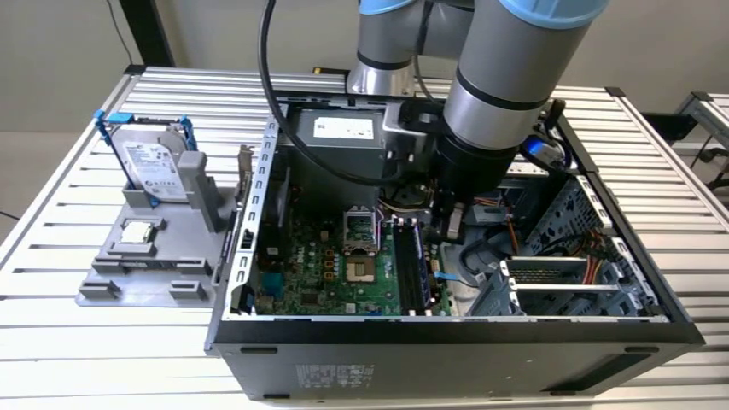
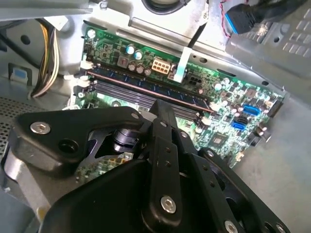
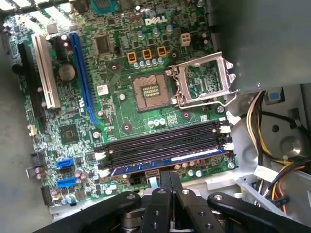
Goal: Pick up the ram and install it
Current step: 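Press down the ram until it locks into place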
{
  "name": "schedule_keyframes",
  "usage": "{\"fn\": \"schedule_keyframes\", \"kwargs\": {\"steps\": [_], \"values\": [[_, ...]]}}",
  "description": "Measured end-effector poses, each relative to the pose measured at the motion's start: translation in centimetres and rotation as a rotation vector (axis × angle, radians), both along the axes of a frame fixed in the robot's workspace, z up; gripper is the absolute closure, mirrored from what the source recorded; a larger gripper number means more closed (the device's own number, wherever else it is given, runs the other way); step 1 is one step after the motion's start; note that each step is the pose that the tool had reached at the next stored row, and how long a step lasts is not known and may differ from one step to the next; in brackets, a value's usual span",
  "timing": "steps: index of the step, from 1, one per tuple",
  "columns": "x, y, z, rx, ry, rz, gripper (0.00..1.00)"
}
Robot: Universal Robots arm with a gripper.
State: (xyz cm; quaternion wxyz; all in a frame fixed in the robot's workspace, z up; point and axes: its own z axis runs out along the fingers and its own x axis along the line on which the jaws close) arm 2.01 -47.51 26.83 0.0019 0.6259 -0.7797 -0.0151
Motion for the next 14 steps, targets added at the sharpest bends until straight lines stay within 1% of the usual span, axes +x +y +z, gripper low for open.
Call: {"fn": "schedule_keyframes", "kwargs": {"steps": [9,12,14], "values": [[0.02,0.0,0.0,0.0,-0.0011,0.089,1.0],[0.03,0.0,0.0,0.0,-0.0013,0.114,1.0],[0.04,0.02,-0.01,0.0,-0.0012,0.121,1.0]]}}
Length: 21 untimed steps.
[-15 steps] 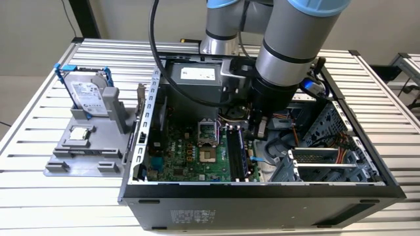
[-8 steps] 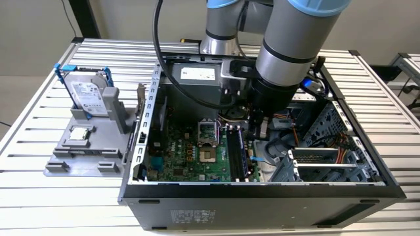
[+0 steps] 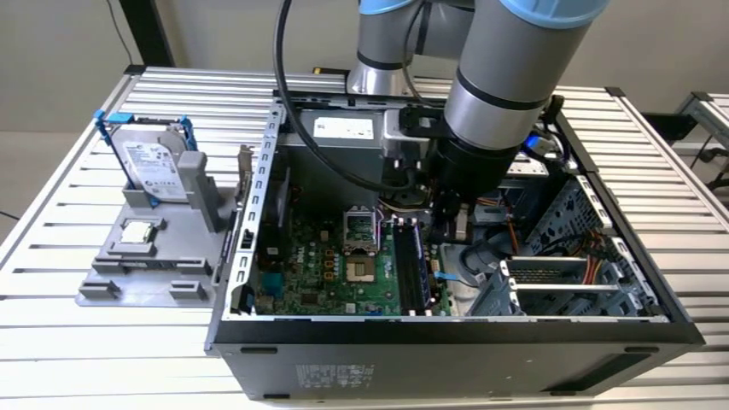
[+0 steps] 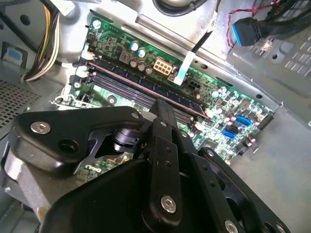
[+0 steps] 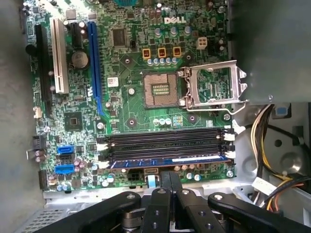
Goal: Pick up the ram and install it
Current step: 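Press down the ram until it locks into place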
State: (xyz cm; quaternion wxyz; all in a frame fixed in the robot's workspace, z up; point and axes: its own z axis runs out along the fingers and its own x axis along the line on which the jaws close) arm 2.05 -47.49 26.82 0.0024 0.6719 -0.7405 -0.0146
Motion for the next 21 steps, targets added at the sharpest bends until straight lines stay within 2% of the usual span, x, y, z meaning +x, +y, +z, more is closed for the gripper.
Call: {"fn": "schedule_keyframes", "kwargs": {"steps": [3,10,14,18,21], "values": [[0.0,0.11,-0.13,-0.0001,0.0,0.005,1.0],[-0.02,0.42,-1.37,-0.0005,-0.0001,0.006,1.0],[-0.09,0.61,-2.09,-0.0013,-0.0031,0.009,1.0],[-0.1,0.72,-2.75,-0.0016,-0.0031,0.009,1.0],[-0.11,0.71,-2.79,-0.0019,-0.0031,0.009,1.0]]}}
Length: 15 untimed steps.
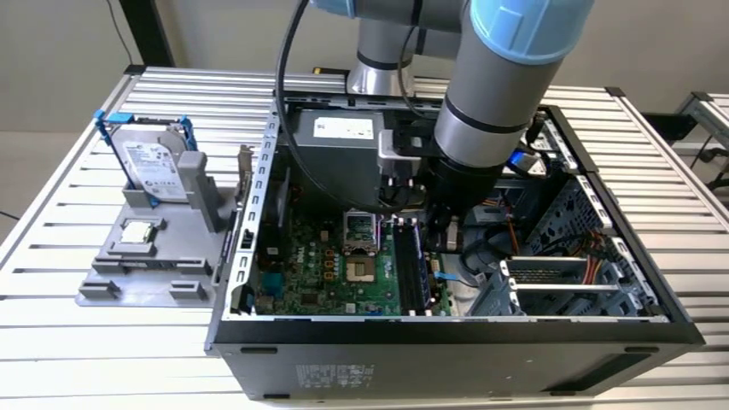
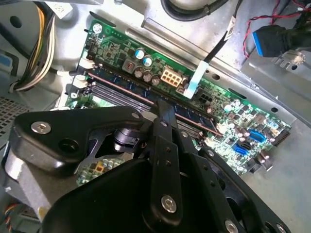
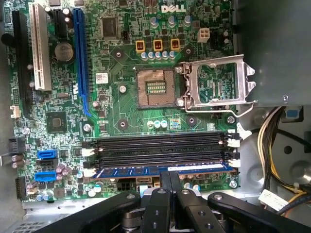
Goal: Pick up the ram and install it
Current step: 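Press down the ram until it locks into place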
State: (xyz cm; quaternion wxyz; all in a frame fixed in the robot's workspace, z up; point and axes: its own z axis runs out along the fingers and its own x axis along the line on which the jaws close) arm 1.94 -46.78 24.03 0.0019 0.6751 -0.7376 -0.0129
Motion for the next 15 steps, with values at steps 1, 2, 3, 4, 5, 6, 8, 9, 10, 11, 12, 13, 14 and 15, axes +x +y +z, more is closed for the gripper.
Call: {"fn": "schedule_keyframes", "kwargs": {"steps": [1,2,3,4,5,6,8,9,10,11,12,13,14,15], "values": [[0.0,0.0,-0.01,0.0,0.0,0.0,1.0],[-0.01,0.01,-0.11,0.0003,-0.0001,0.0,1.0],[-0.02,0.0,-0.28,0.0004,-0.0001,0.0,1.0],[-0.03,0.0,-0.46,0.0003,-0.0001,0.0,1.0],[-0.03,0.0,-0.61,0.0003,0.0,0.0,1.0],[-0.03,0.0,-0.8,0.0004,0.0,0.0,1.0],[-0.05,0.0,-1.16,0.0002,0.0,0.0,1.0],[-0.05,0.0,-1.34,0.0002,-0.0001,0.0,1.0],[-0.05,0.0,-1.52,0.0002,0.0,0.0,1.0],[-0.05,-0.01,-1.67,-0.0007,0.0002,0.0,1.0],[-0.06,-0.01,-1.83,-0.0012,0.0004,0.0,1.0],[-0.06,-0.01,-2.05,-0.0009,0.0004,0.0,1.0],[-0.06,-0.02,-2.2,-0.0011,0.0003,0.0,1.0],[-0.06,-0.02,-2.28,-0.0008,0.0002,0.0,1.0]]}}
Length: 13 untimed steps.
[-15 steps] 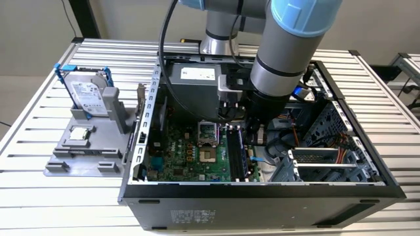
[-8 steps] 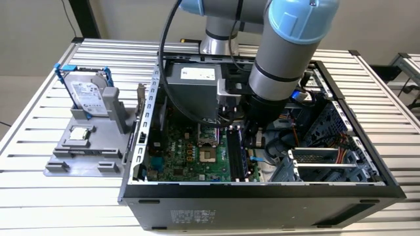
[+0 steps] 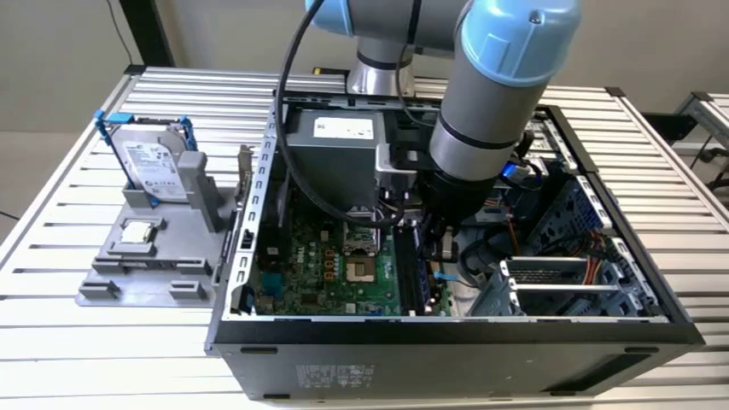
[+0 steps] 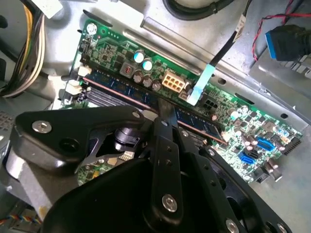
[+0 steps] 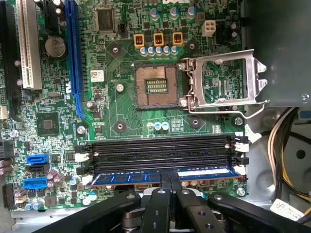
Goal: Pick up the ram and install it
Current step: 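Press down the ram until it locks into place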
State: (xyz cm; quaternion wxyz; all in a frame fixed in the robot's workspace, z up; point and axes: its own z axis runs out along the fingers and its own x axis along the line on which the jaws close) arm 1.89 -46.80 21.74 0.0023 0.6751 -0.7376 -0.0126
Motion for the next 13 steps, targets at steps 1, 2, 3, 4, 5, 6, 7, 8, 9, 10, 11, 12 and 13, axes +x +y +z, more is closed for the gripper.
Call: {"fn": "schedule_keyframes", "kwargs": {"steps": [1,2,3,4,5,6,7,8,9,10,11,12,13], "values": [[0.0,0.0,-0.01,0.0001,0.0,0.0,1.0],[0.0,0.02,0.0,0.0001,-0.0001,0.0,1.0],[0.01,0.03,0.12,-0.0003,0.0,0.0,1.0],[0.01,0.03,0.24,0.0014,-0.0003,0.0,1.0],[0.01,0.07,0.48,0.004,-0.0008,0.0,1.0],[0.02,0.06,0.82,0.0036,-0.0007,0.0,1.0],[0.01,0.03,1.31,0.0016,-0.0001,0.0,1.0],[0.01,0.02,1.74,0.0012,0.0,0.0,1.0],[0.01,0.02,2.1,0.0015,0.0,0.0,1.0],[0.01,0.02,2.49,0.0012,0.0001,0.0,1.0],[0.01,0.02,2.87,0.0009,0.0001,0.0,1.0],[0.01,0.02,3.22,0.0011,0.0001,0.0,1.0],[0.01,0.02,3.59,0.0011,0.0001,0.0,1.0]]}}
